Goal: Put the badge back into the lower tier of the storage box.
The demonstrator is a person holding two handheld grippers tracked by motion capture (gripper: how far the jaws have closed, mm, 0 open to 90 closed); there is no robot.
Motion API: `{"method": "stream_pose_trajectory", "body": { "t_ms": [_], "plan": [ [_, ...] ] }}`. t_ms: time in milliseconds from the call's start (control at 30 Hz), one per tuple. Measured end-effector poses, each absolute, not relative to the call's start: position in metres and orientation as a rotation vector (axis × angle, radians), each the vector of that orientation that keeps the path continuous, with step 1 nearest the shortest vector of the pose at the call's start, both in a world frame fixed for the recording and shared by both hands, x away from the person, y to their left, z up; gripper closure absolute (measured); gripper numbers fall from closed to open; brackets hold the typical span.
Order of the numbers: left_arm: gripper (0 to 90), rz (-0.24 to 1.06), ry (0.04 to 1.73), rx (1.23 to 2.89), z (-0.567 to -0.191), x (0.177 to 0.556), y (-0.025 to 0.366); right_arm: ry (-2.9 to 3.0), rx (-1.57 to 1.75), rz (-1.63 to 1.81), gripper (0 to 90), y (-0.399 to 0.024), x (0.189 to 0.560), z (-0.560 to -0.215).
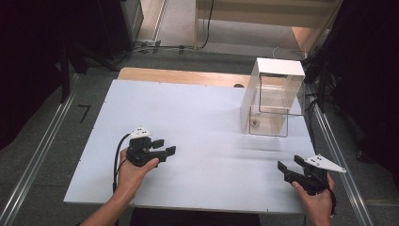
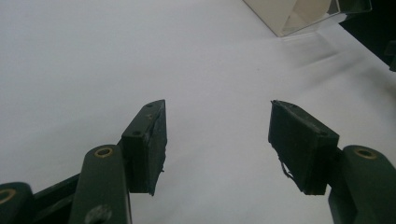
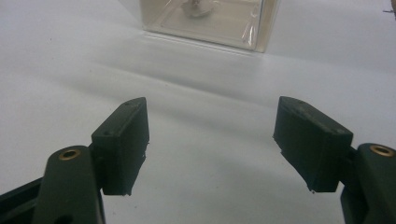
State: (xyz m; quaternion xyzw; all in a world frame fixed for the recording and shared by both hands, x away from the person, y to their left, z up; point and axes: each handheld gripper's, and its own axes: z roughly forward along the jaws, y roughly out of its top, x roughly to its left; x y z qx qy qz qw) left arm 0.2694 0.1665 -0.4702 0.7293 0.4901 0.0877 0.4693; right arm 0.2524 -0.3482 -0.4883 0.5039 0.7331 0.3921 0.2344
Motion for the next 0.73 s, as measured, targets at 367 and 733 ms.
{"method": "stream_pose_trajectory", "body": {
  "t_ms": [367,733],
  "plan": [
    [36.9,0.268,1.311,1.743,-0.484,0.253,0.203,2.013,1.383,1.073,24.9,-0.348,0.252,-0.489],
    [33.3,0.358,1.425,1.683,-0.492,0.239,0.240,2.013,1.383,1.072,24.7,-0.348,0.252,-0.489]
  ]
}}
